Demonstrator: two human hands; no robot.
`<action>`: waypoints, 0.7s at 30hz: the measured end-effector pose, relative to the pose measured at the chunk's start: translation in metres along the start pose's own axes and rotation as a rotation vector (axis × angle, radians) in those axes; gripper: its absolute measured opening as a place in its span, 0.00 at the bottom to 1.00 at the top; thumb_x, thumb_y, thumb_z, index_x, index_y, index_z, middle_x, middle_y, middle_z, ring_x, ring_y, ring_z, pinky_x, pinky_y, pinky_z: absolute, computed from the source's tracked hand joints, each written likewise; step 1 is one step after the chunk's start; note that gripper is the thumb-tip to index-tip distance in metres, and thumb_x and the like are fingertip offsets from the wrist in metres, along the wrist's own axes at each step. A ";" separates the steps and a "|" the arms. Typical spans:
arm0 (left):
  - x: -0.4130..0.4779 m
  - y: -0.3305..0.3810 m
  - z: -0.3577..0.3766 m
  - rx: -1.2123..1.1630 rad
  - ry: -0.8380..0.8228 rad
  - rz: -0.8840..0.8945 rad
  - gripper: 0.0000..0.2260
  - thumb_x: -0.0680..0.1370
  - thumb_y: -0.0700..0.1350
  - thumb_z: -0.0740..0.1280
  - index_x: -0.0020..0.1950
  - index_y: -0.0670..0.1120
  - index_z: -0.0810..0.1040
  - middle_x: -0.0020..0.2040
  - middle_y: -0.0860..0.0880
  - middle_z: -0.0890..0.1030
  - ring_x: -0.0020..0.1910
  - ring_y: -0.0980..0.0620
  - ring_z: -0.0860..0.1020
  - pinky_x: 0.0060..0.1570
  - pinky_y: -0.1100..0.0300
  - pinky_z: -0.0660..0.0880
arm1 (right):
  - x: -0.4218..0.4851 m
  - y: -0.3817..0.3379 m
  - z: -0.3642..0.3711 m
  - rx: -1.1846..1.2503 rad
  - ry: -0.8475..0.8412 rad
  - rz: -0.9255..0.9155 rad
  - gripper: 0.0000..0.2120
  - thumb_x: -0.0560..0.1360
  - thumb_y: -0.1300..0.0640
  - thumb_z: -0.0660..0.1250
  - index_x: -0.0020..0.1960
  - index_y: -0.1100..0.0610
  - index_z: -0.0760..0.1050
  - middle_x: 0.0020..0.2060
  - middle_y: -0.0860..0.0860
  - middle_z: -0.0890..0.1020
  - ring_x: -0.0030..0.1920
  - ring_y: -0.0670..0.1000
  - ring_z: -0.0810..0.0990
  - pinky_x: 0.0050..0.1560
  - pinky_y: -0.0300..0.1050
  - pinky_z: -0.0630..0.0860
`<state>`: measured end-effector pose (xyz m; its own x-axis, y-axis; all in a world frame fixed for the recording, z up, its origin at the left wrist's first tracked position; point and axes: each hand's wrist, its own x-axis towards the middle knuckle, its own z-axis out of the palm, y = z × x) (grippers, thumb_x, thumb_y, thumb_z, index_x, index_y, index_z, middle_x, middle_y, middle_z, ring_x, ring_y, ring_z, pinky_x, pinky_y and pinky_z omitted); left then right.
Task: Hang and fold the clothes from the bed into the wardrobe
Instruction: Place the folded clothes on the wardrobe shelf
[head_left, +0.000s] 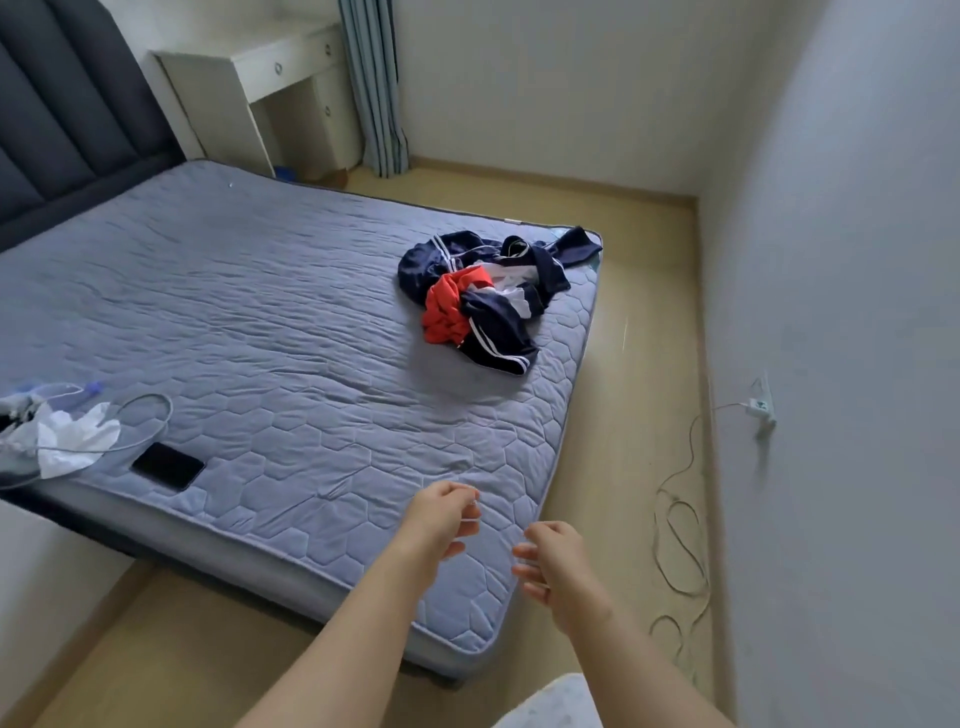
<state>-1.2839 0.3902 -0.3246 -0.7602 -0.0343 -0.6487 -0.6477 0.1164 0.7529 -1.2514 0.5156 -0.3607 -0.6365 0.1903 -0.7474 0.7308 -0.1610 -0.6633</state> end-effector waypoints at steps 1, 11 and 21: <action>0.012 0.008 0.005 0.006 -0.003 0.000 0.07 0.79 0.43 0.61 0.41 0.48 0.74 0.38 0.50 0.77 0.36 0.55 0.76 0.38 0.62 0.67 | 0.011 -0.010 -0.003 0.003 0.008 0.001 0.03 0.76 0.62 0.57 0.45 0.56 0.68 0.35 0.53 0.75 0.28 0.49 0.70 0.27 0.35 0.63; 0.153 0.107 0.115 0.025 -0.003 -0.054 0.06 0.79 0.43 0.61 0.43 0.48 0.74 0.36 0.50 0.76 0.34 0.55 0.75 0.35 0.62 0.66 | 0.149 -0.137 -0.078 0.025 0.022 0.031 0.05 0.77 0.63 0.56 0.43 0.56 0.67 0.34 0.53 0.74 0.28 0.49 0.69 0.31 0.37 0.62; 0.261 0.218 0.200 -0.024 0.081 -0.134 0.06 0.79 0.42 0.60 0.43 0.47 0.74 0.36 0.50 0.75 0.32 0.54 0.73 0.32 0.63 0.65 | 0.268 -0.285 -0.135 -0.047 -0.035 0.062 0.06 0.77 0.63 0.58 0.42 0.57 0.69 0.32 0.52 0.74 0.28 0.48 0.69 0.30 0.37 0.62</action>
<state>-1.6139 0.6054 -0.3518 -0.6676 -0.1276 -0.7335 -0.7441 0.0819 0.6631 -1.5970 0.7437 -0.3670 -0.5975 0.1473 -0.7883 0.7793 -0.1253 -0.6140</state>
